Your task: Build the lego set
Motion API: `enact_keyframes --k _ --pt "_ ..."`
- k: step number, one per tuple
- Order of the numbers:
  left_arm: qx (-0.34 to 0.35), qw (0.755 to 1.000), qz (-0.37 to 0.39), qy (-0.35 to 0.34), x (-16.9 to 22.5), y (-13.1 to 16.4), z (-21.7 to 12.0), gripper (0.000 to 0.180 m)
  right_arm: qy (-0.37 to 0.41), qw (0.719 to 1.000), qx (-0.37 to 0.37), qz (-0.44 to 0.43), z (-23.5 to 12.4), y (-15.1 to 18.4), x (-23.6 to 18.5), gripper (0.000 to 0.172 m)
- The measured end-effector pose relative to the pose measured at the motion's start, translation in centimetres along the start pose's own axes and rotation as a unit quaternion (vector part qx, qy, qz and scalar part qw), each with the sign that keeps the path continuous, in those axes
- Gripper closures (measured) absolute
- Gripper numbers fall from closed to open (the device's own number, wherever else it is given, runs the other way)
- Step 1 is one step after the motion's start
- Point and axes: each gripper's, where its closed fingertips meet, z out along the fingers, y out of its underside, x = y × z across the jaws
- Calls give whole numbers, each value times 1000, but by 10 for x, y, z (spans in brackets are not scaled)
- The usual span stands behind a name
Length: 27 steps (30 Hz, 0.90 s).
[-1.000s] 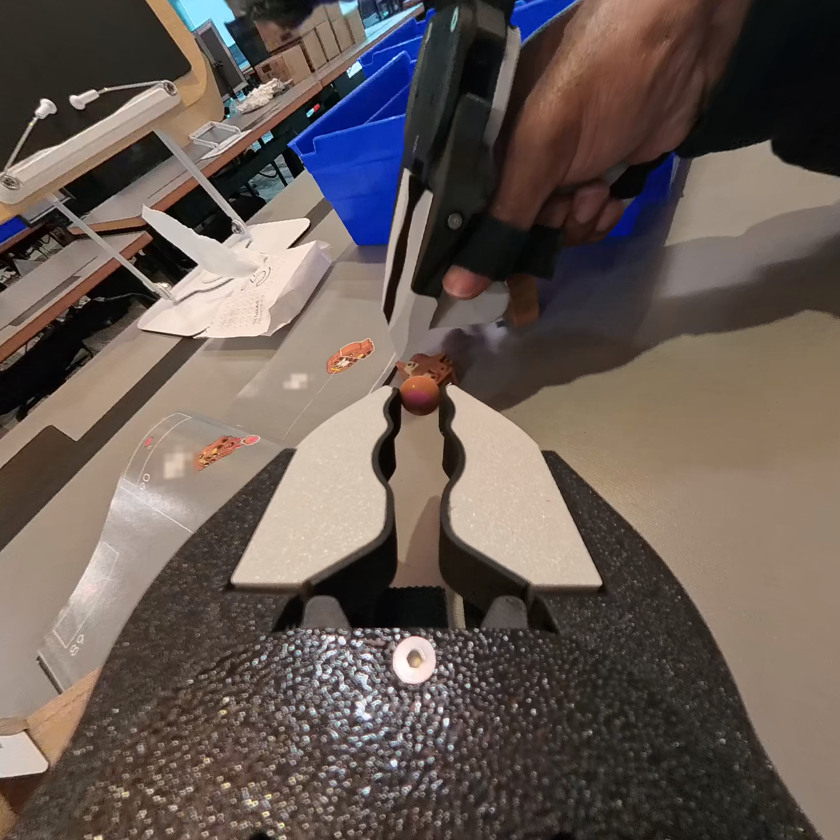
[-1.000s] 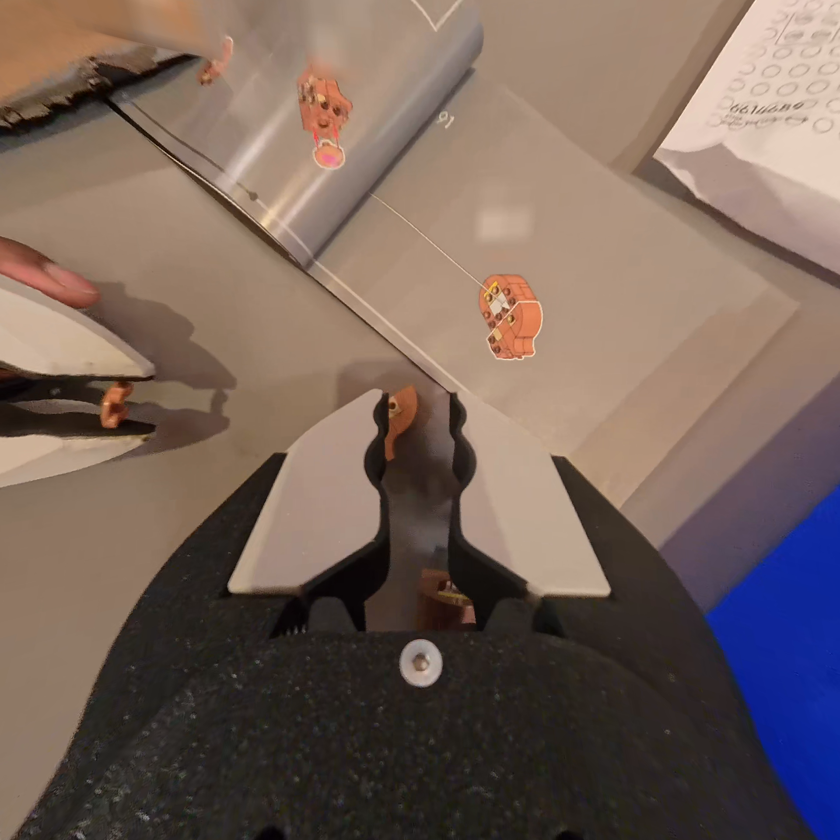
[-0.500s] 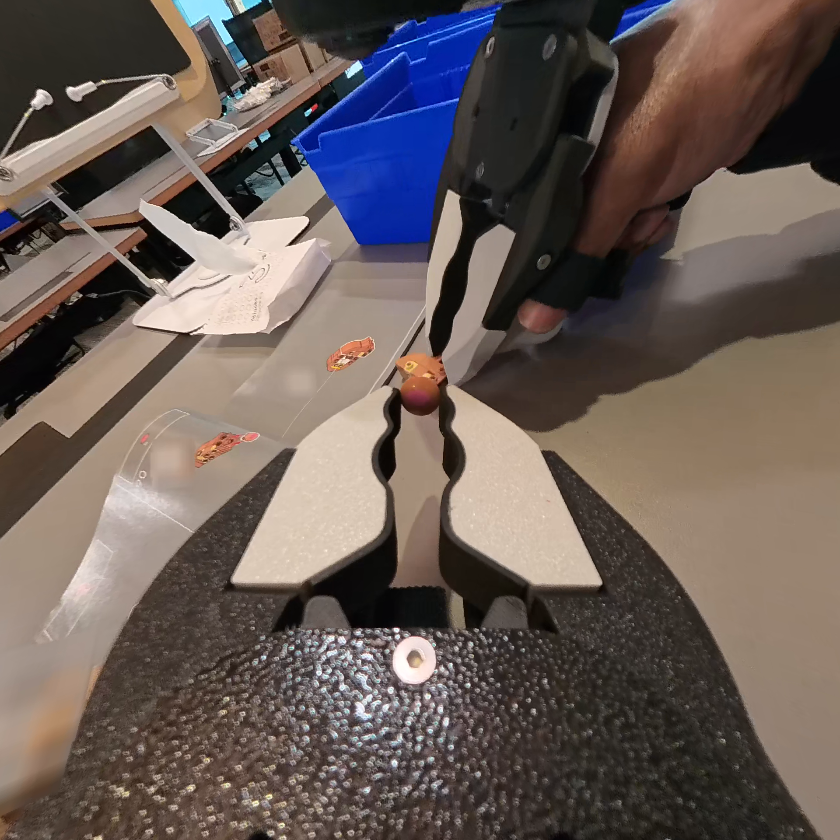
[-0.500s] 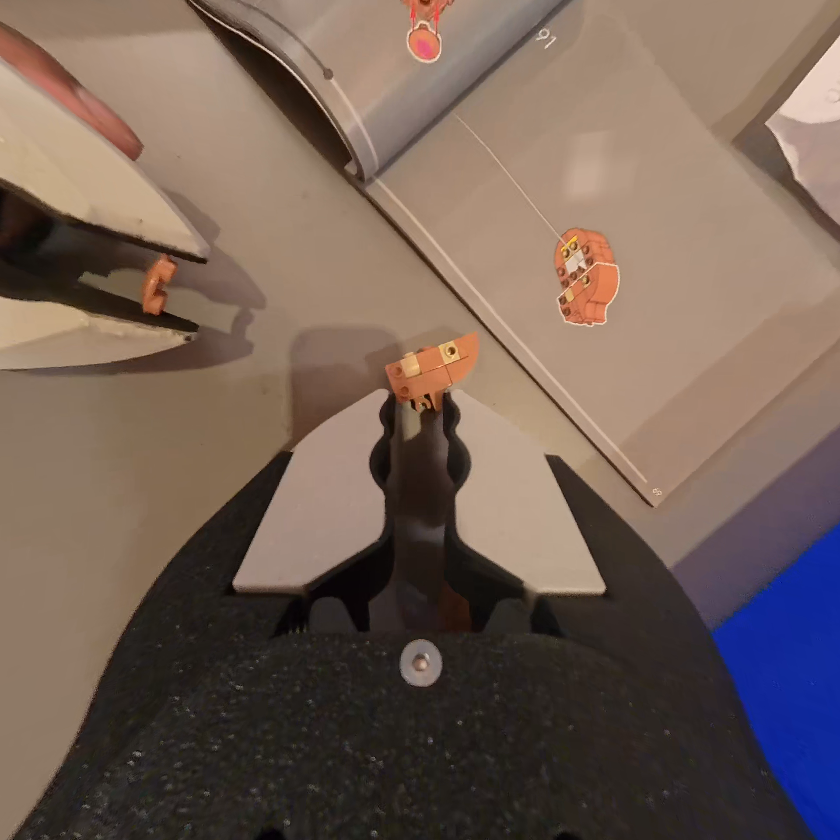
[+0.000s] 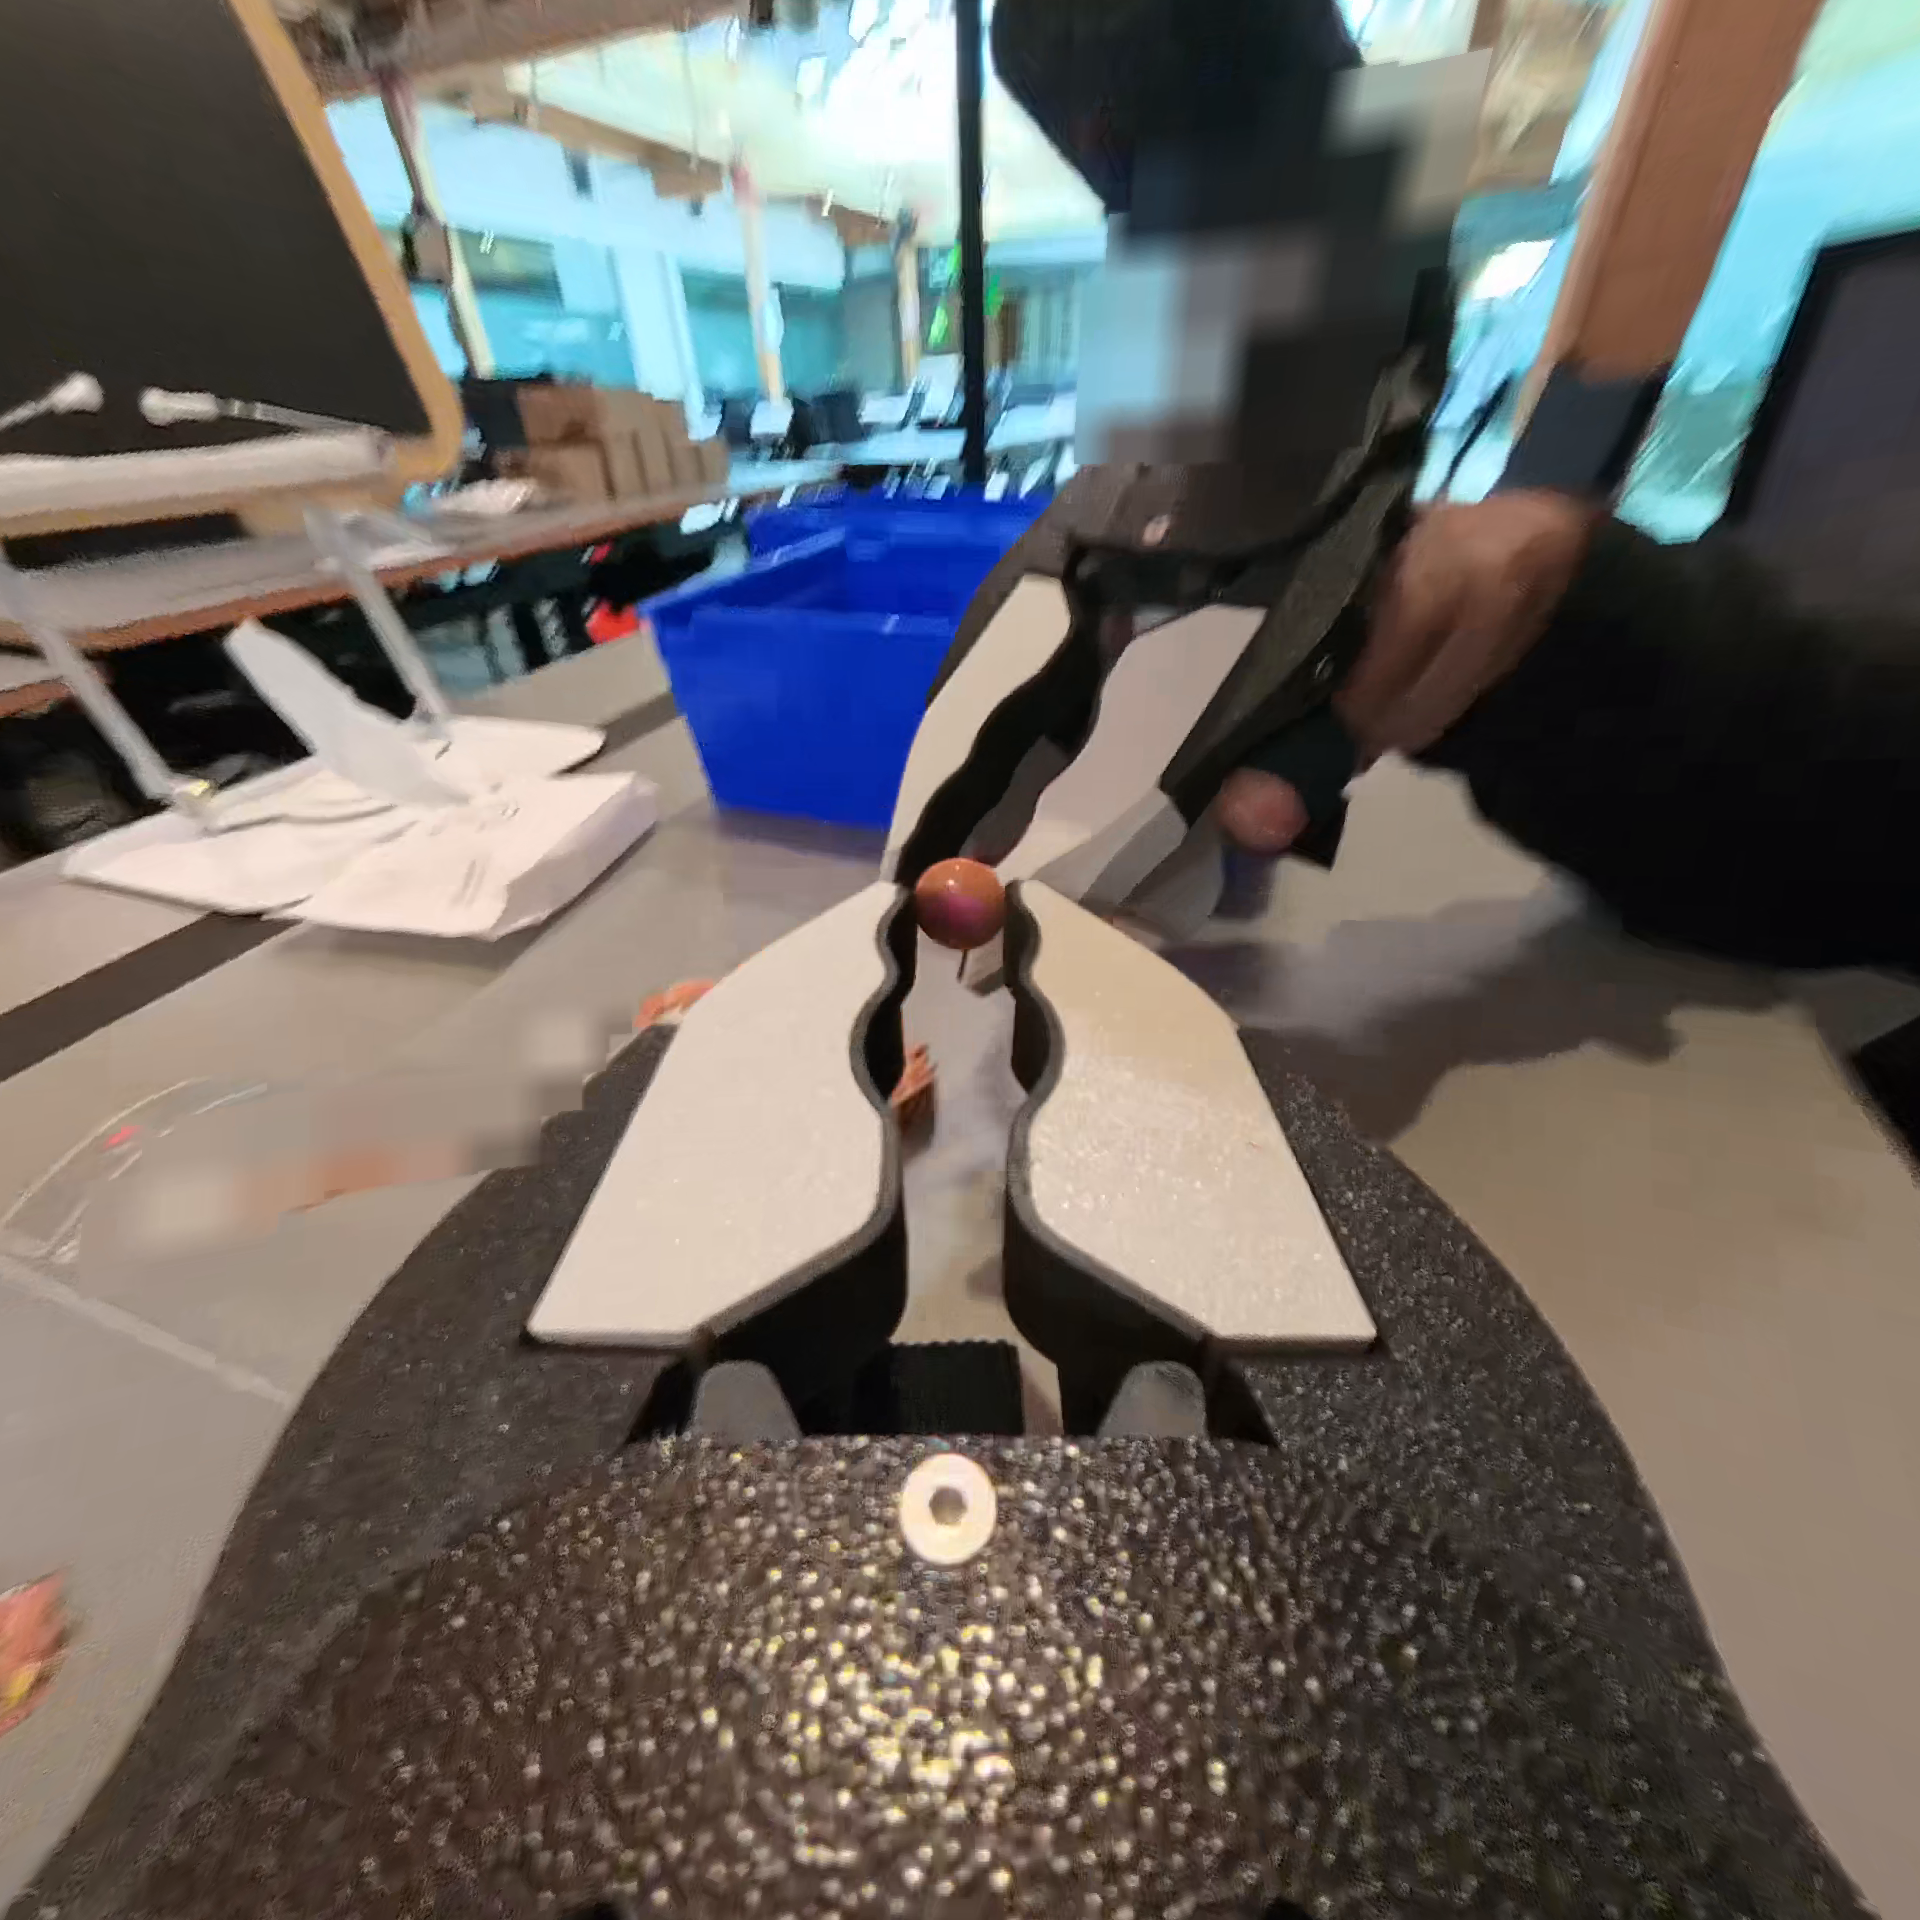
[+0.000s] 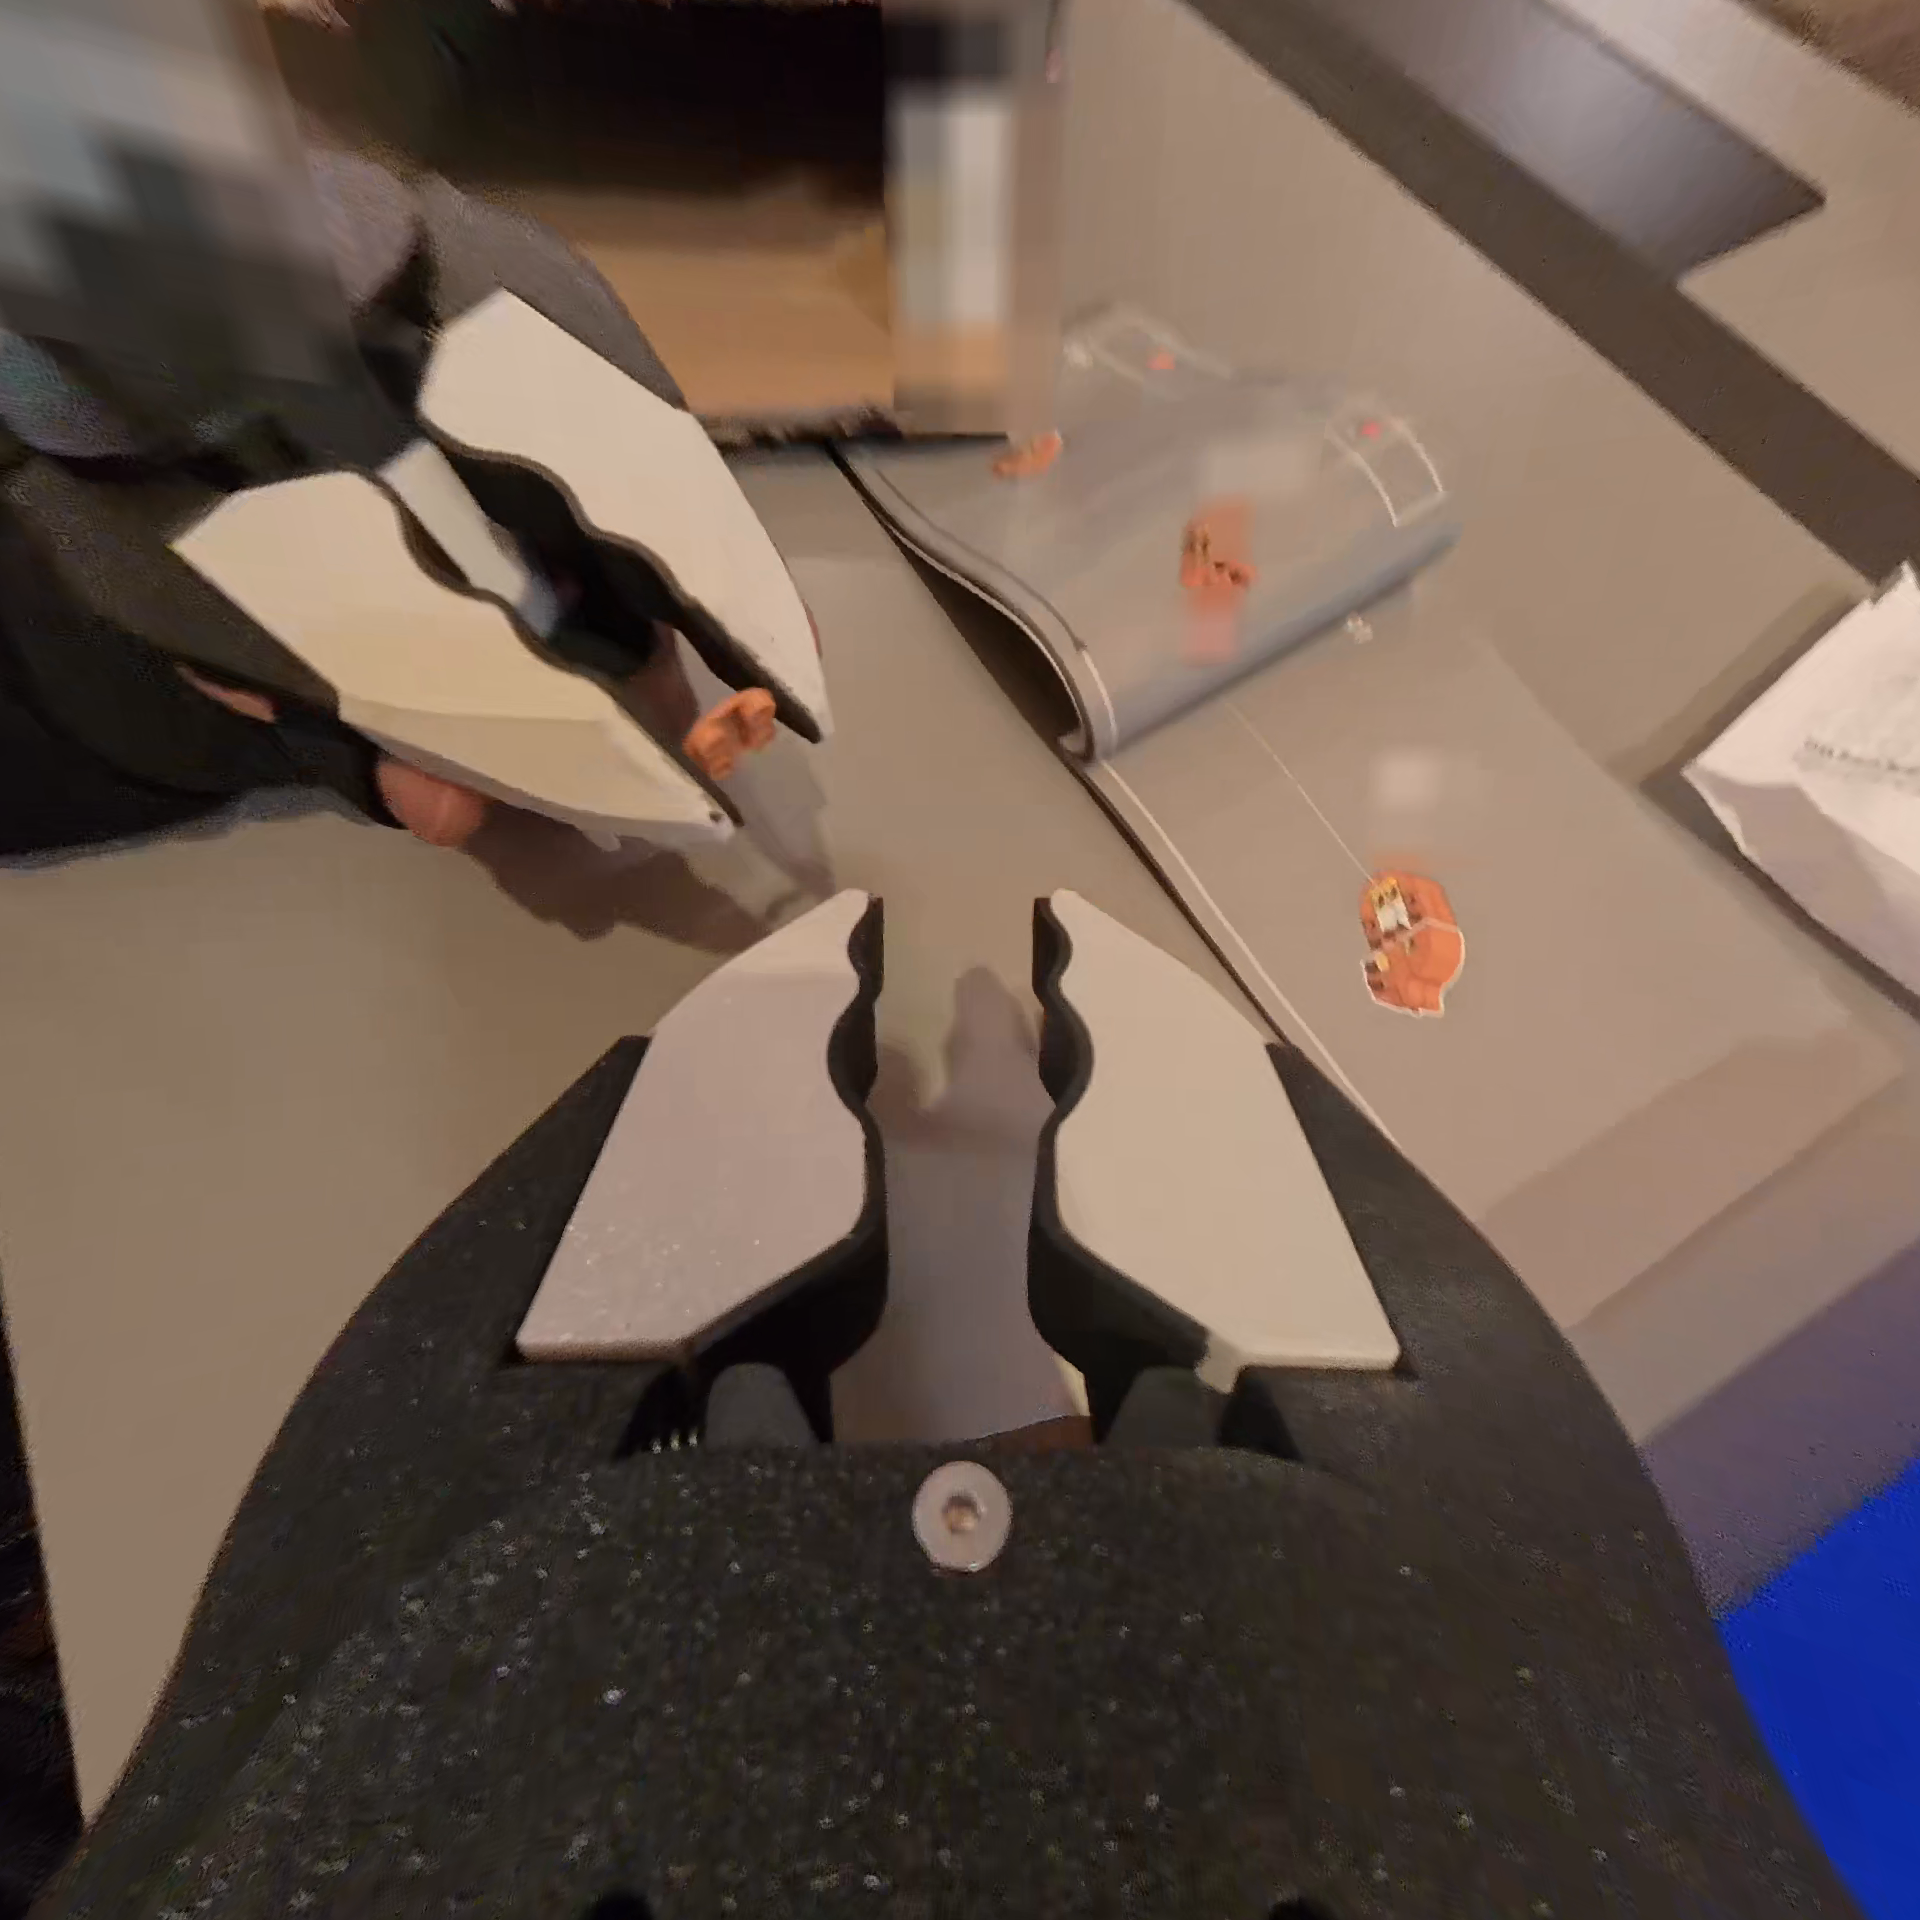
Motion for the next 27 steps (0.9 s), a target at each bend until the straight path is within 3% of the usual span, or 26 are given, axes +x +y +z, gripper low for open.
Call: enact_keyframes --k 1,7,11,15,18,21,24,27 --pt "31 999 -16 17 3 -9 -3 165 -5 1000 14 -1 -3 -4 -2 145" --pt "152 971 -112 144 20 -43 -23 165 57 996 -4 -63 -4 5 17 146" --pt "198 949 -166 181 19 -52 -33 165 67 993 -17 -99 -1 10 19 144" --pt "211 942 -186 184 15 -54 -36 165 73 986 24 -148 -4 -2 13 144" --pt "176 969 -111 131 13 -47 -29 165 33 985 76 -153 -11 -15 -4 145" --pt "98 993 54 43 15 -33 -17 165 -58 991 107 -51 -16 -22 -19 150" --pt "47 984 174 0 20 -24 -10 165 -166 979 110 44 -21 -23 -35 151" --pt "39 980 193 2 26 -20 -7 165 -212 967 111 90 -22 -22 -40 155"
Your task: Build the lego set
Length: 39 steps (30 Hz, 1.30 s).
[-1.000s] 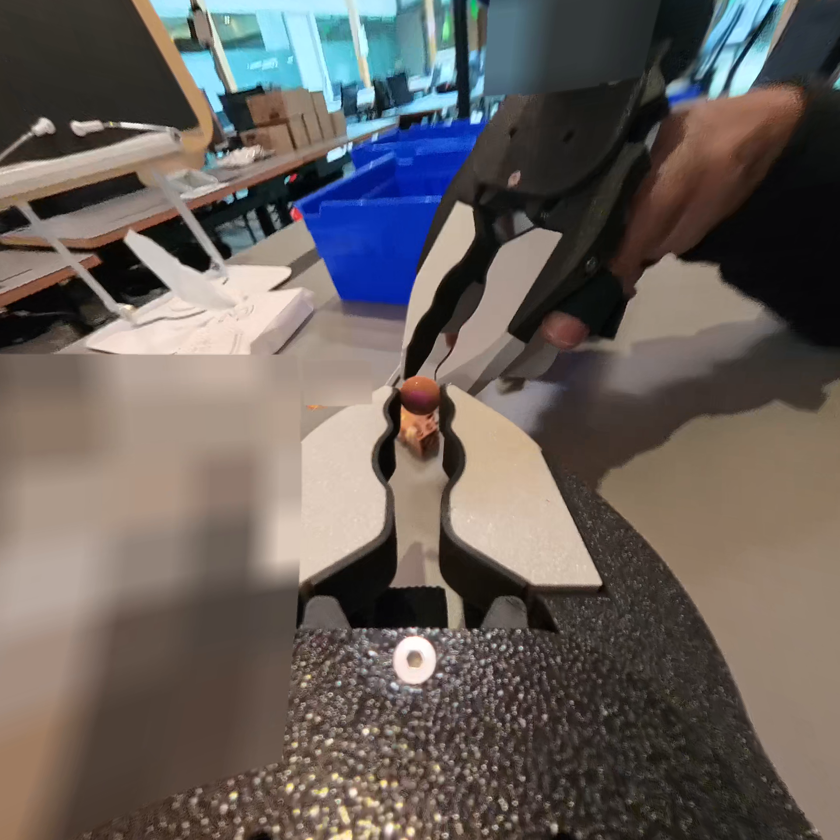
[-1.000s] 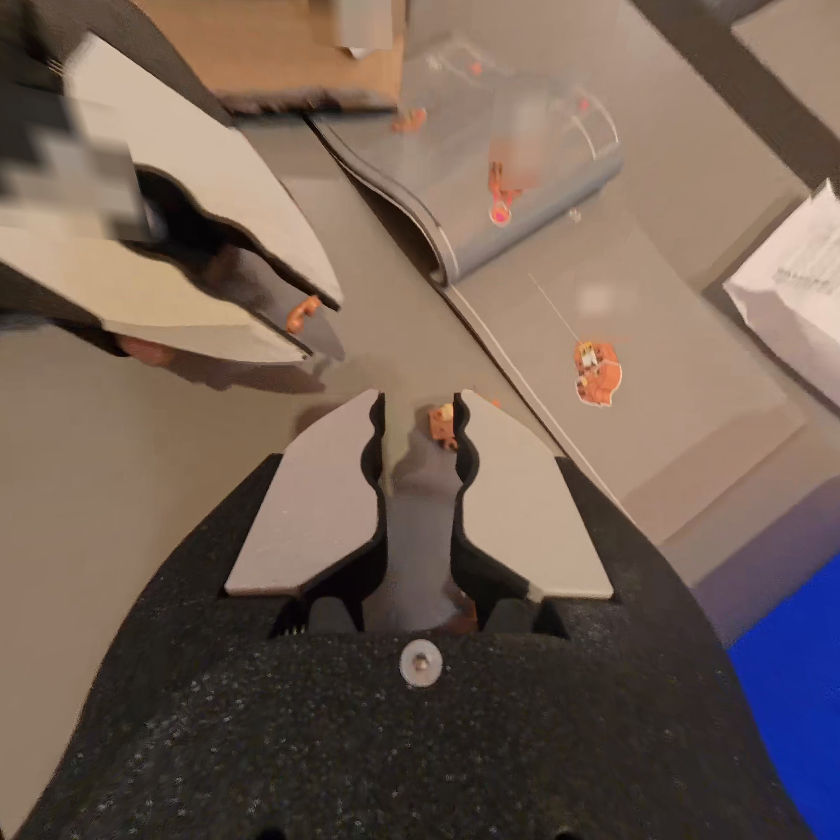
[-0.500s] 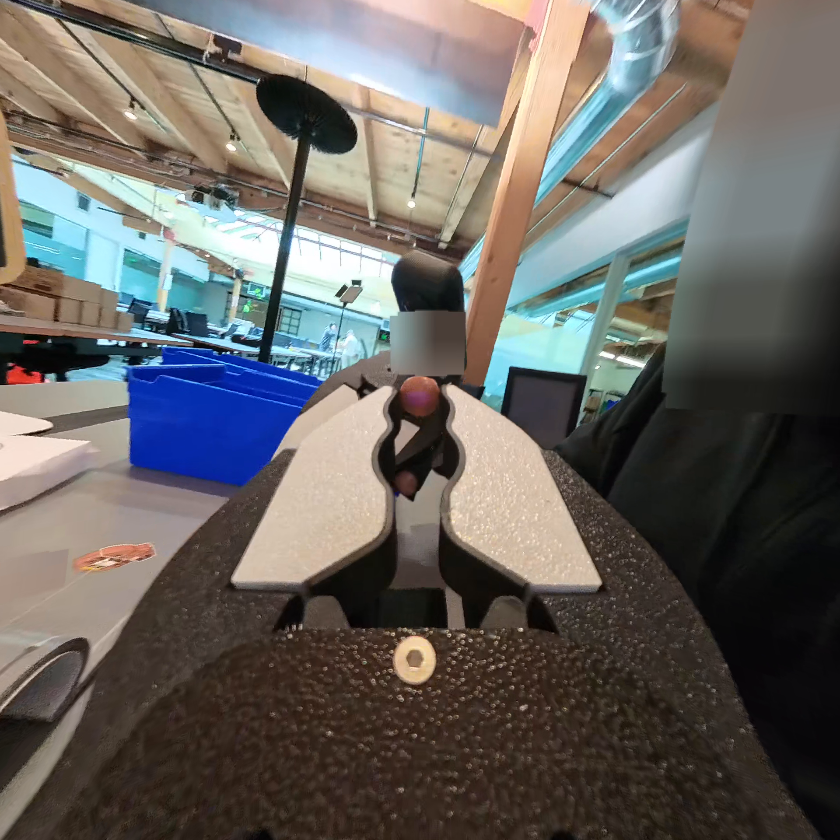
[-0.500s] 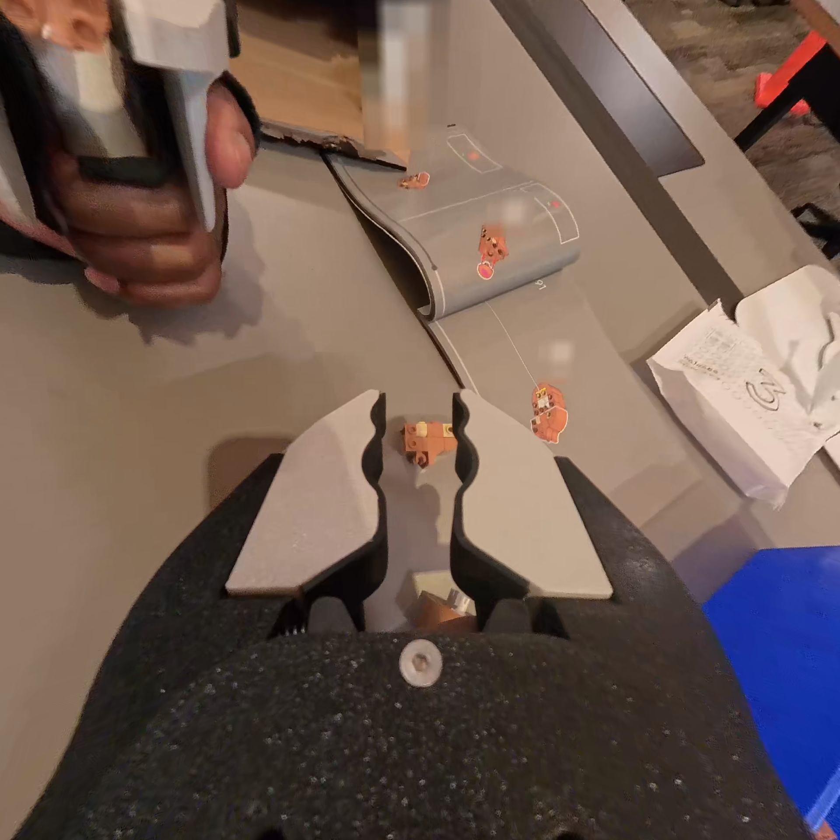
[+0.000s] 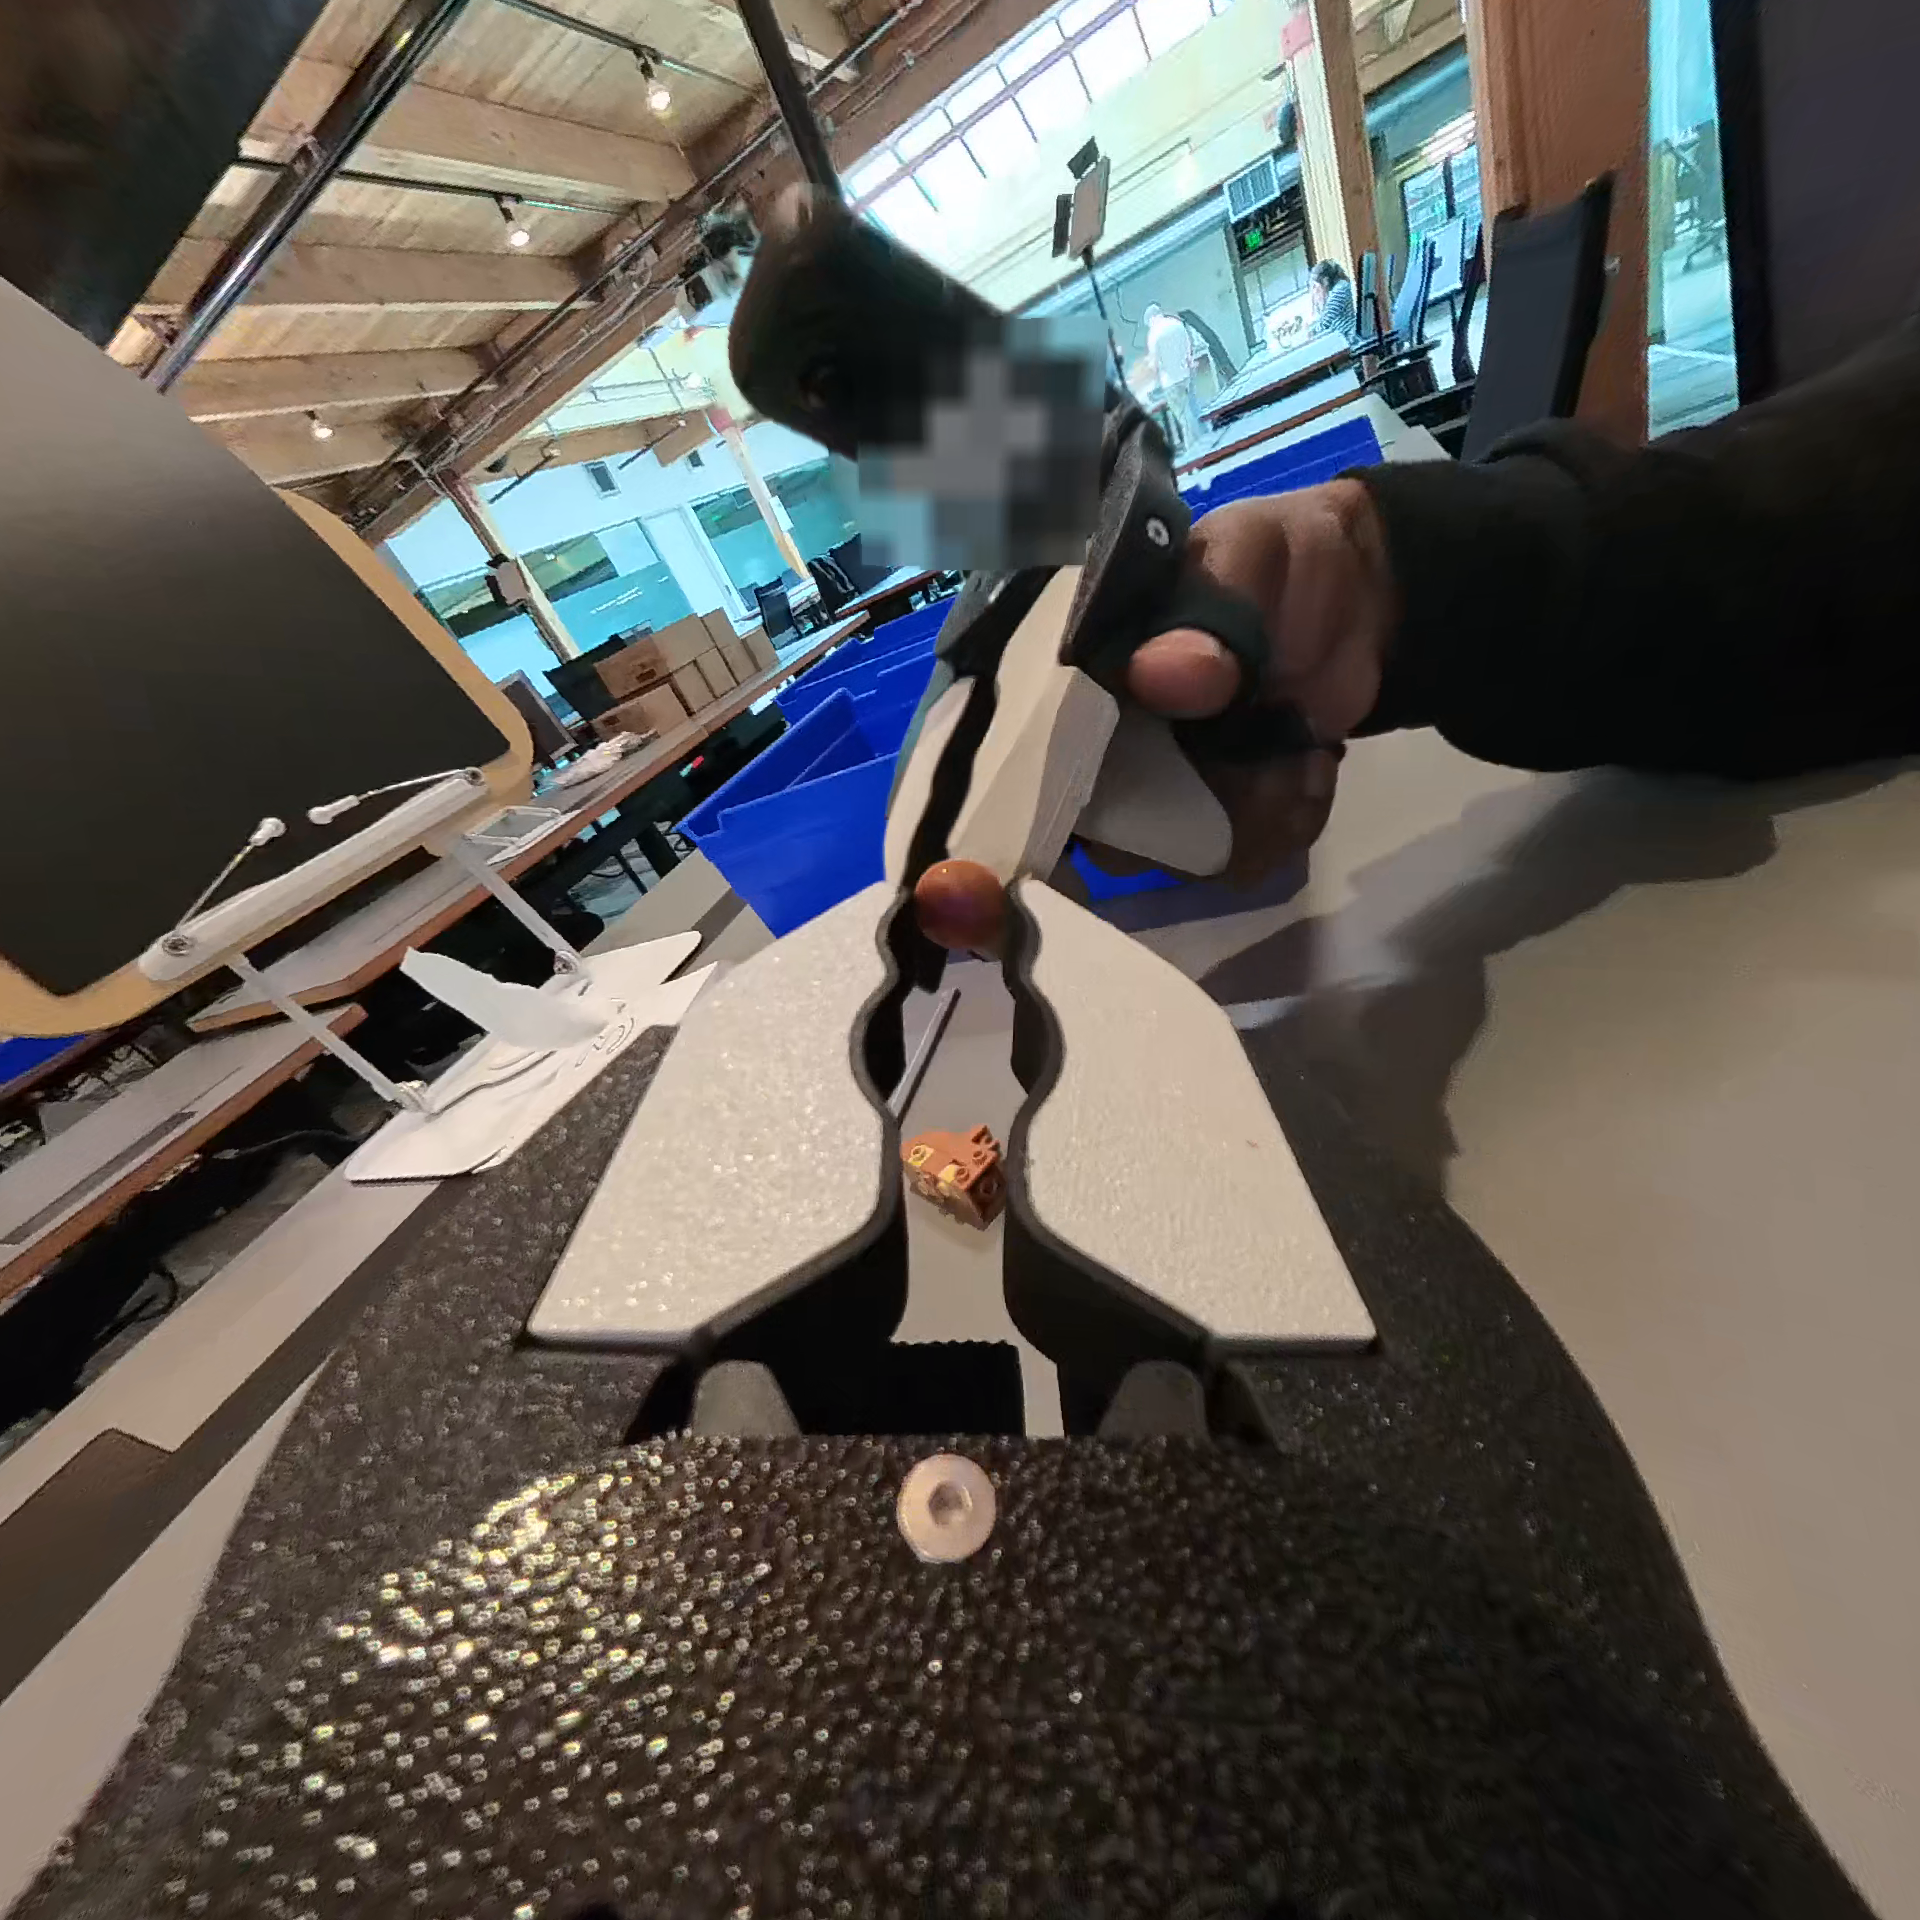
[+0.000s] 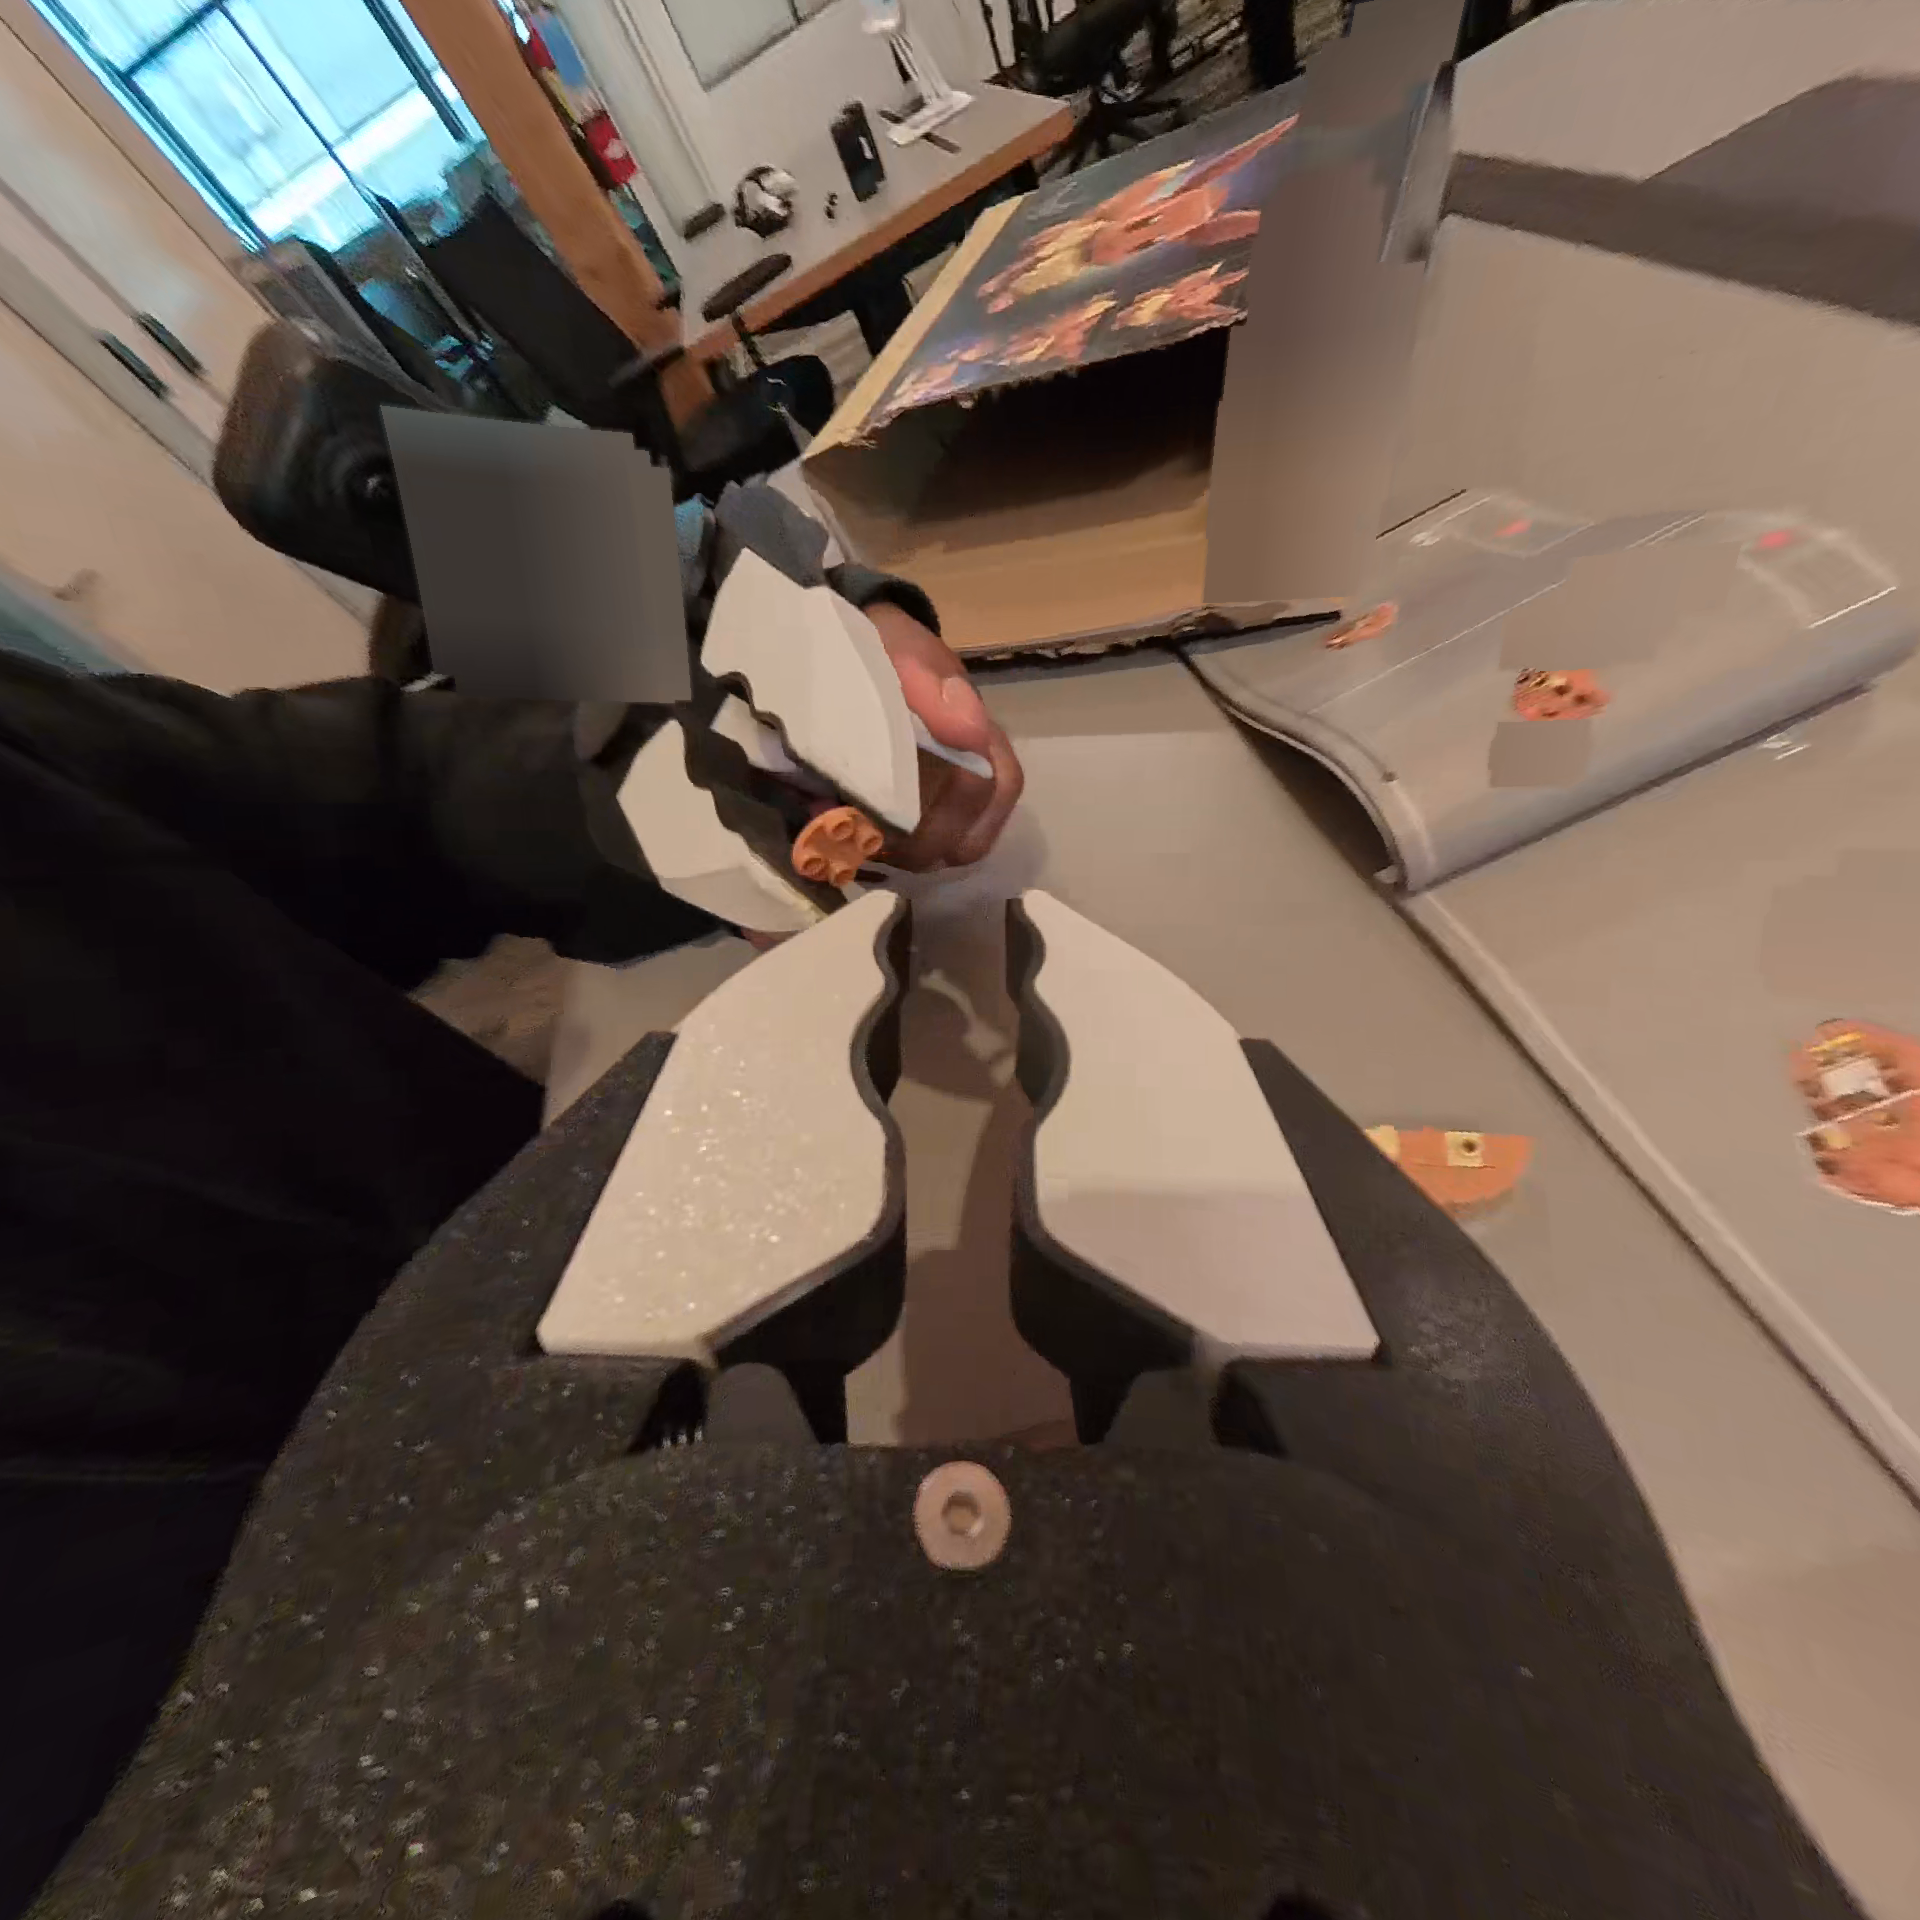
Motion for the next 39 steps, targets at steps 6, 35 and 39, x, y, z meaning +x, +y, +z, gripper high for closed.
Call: enact_keyframes --k 6,35,39 --pt "-4 1000 6 -3 -1 0 -1 165 -60 995 24 75 -4 -3 -5 154" --pt "-36 988 153 -9 12 -2 0 164 -208 960 53 180 -4 -5 -28 159" --pt "-27 988 152 9 14 -6 -3 163 -219 956 55 189 -6 -5 -28 159"
